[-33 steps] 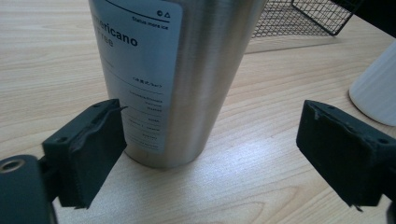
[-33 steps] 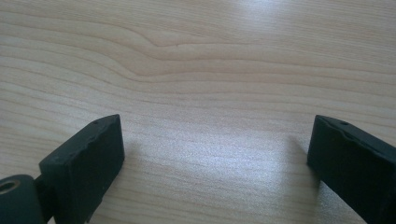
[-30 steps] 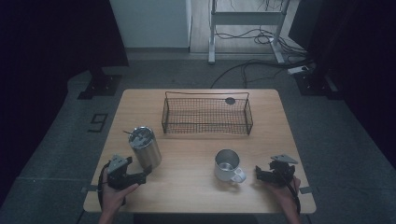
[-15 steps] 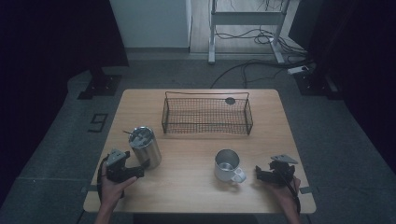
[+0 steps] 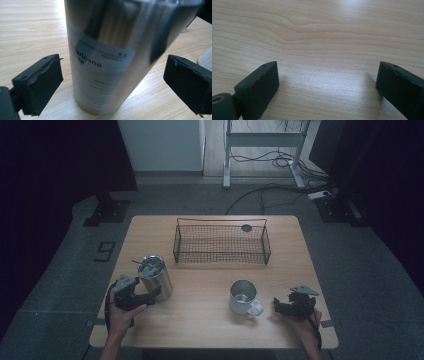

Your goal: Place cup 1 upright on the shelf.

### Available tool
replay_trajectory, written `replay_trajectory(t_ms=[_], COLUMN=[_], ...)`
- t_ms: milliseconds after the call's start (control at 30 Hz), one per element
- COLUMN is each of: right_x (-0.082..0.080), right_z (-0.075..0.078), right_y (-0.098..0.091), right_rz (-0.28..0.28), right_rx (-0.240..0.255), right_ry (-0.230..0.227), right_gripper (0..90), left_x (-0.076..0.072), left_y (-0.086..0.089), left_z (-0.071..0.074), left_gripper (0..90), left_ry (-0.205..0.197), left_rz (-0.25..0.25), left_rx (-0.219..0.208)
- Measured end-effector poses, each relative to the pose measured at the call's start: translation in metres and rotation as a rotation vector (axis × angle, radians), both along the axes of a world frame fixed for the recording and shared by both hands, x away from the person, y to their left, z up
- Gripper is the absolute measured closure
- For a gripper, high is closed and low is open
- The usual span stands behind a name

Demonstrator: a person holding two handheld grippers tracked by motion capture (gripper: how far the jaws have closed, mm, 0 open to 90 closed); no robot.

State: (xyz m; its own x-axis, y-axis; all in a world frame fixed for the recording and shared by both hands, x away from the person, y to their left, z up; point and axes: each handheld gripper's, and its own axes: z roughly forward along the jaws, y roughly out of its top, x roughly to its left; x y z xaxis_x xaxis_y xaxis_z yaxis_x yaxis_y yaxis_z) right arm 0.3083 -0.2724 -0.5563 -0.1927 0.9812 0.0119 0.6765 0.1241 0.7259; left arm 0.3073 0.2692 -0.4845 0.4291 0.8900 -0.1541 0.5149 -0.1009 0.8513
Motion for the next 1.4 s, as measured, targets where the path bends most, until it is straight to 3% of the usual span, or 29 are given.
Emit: replay_trajectory(t_ms=[767, 1067, 1400], right_x=[0.000, 0.000, 0.000], right_z=[0.000, 0.000, 0.000], right_y=[0.000, 0.000, 0.000], right_rz=[-0.003, -0.002, -0.002], right_rx=[0.001, 0.001, 0.003], right_ry=[-0.001, -0.001, 0.000], right_gripper=[5.1, 5.2, 5.2], left_x=[0.023, 0.031, 0.038], left_y=[-0.017, -0.021, -0.029], left_z=[0.006, 0.001, -0.005], left_gripper=[0.1, 0.0, 1.4], left_ry=[-0.029, -0.053, -0.067], left_rz=[0.012, 0.015, 0.042], left_rx=[0.025, 0.031, 0.064])
